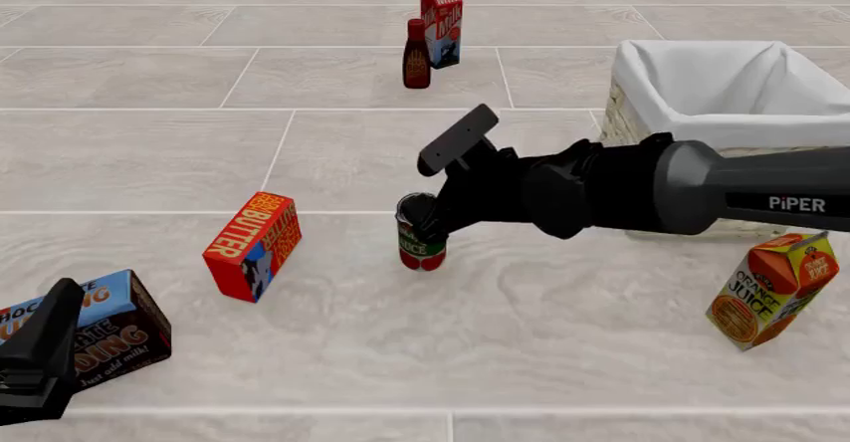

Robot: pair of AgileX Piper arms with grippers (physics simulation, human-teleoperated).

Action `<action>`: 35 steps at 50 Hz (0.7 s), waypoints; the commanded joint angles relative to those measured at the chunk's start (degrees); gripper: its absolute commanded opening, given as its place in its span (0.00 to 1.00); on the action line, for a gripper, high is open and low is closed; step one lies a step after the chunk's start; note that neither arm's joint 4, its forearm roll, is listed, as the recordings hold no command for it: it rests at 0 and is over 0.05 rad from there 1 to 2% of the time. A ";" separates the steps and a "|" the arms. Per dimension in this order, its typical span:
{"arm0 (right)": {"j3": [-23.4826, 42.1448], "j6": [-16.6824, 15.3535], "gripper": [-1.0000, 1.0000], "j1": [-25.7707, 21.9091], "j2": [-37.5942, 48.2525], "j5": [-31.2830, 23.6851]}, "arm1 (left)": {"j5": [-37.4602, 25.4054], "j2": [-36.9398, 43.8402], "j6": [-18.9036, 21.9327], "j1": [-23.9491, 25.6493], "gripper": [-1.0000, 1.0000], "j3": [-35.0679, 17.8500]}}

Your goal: Pick the tomato sauce and place it in the basket.

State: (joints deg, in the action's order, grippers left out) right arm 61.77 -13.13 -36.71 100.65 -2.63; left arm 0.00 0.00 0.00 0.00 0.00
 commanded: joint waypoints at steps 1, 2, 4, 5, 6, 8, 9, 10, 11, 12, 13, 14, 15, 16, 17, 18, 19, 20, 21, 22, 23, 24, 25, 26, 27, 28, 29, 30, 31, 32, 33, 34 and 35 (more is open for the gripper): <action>0.17 0.20 1.00 0.24 0.77 0.27 | 0.00 0.00 0.00 0.00 1.00 0.00; 0.12 0.16 1.00 0.20 0.86 0.39 | 0.00 0.00 0.00 0.00 1.00 0.00; 0.15 0.20 1.00 0.21 0.97 0.44 | 0.00 0.00 0.00 0.00 1.00 0.00; 0.18 0.26 1.00 0.19 1.08 0.45 | 0.00 0.00 0.00 0.00 1.00 0.00; 0.26 0.31 1.00 0.18 1.24 0.46 | 0.00 0.00 0.00 0.00 1.00 0.00; 0.36 0.42 1.00 0.24 1.52 0.49 | 0.00 0.00 0.00 0.00 1.00 0.00; 0.41 0.44 1.00 0.25 1.62 0.50 | 0.00 0.00 0.00 0.00 1.00 0.00; 0.46 0.42 1.00 0.29 1.75 0.52 | 0.00 0.00 0.00 0.00 1.00 0.00; 0.50 0.42 1.00 0.33 1.88 0.56 | 0.00 0.00 0.00 0.00 1.00 0.00; 0.49 0.38 1.00 0.29 1.97 0.59 | 0.00 0.00 0.00 0.00 1.00 0.00; 0.49 0.38 1.00 0.29 1.97 0.59 | 0.00 0.00 0.00 0.00 1.00 0.00; 0.49 0.29 1.00 0.32 2.07 0.66 | 0.00 0.00 0.00 0.00 1.00 0.00; 0.55 0.32 1.00 0.29 2.31 0.70 | 0.00 0.00 0.00 0.00 1.00 0.00; 0.53 0.24 1.00 0.27 2.44 0.78 | 0.00 0.00 0.00 0.00 1.00 0.00; 0.54 0.17 1.00 0.26 2.61 0.83 | 0.00 0.00 0.00 0.00 1.00 0.00; 0.61 0.22 1.00 0.24 2.68 0.78 | 0.00 0.00 0.00 0.00 1.00 0.00; 0.66 0.23 1.00 0.22 2.80 0.77 | 0.00 0.00 0.00 0.00 1.00 0.00; 0.71 0.24 1.00 0.19 2.90 0.77 | 0.00 0.00 0.00 0.00 1.00 0.00; 0.74 0.29 1.00 0.17 2.97 0.77 | 0.00 0.00 0.00 0.00 1.00 0.00; 0.74 0.35 1.00 0.10 3.12 0.83 | 0.00 0.00 0.00 0.00 1.00 0.00; 0.69 0.29 1.00 0.10 3.22 0.93 | 0.00 0.00 0.00 0.00 1.00 0.00; 0.68 0.31 1.00 0.09 3.33 0.96 | 0.00 0.00 0.00 0.00 1.00 0.00; 0.68 0.31 1.00 0.09 3.33 0.96 | 0.00 0.00 0.00 0.00 1.00 0.00; 0.70 0.31 1.00 0.10 3.44 0.99 | 0.00 0.00 0.00 0.00 1.00 0.00; 0.72 0.30 1.00 0.13 3.50 1.00 | 0.00 0.00 0.00 0.00 1.00 0.00; 0.75 0.35 1.00 0.14 3.51 1.01 | 0.00 0.00 0.00 0.00 1.00 0.00; 0.84 0.53 1.00 0.20 3.63 0.97 | 0.00 0.00 0.00 0.00 1.00 0.00; 0.83 0.55 1.00 0.21 3.67 1.01 | 0.00 0.00 0.00 0.00 1.00 0.00; 0.81 0.59 1.00 0.20 3.68 1.05 | 0.00 0.00 0.00 0.00 1.00 0.00; 0.77 0.63 1.00 0.19 3.73 1.11 | 0.00 0.00 0.00 0.00 1.00 0.00; 0.73 0.63 1.00 0.22 3.76 1.19 | 0.00 0.00 0.00 0.00 1.00 0.00; 0.76 0.78 1.00 0.21 3.82 1.21 | 0.00 0.00 0.00 0.00 1.00 0.00; 0.79 0.85 1.00 0.21 3.87 1.22 | 0.00 0.00 0.00 0.00 1.00 0.00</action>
State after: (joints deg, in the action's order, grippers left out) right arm 62.45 -12.65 -36.52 103.88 -1.68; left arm 0.00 0.00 0.00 0.00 0.00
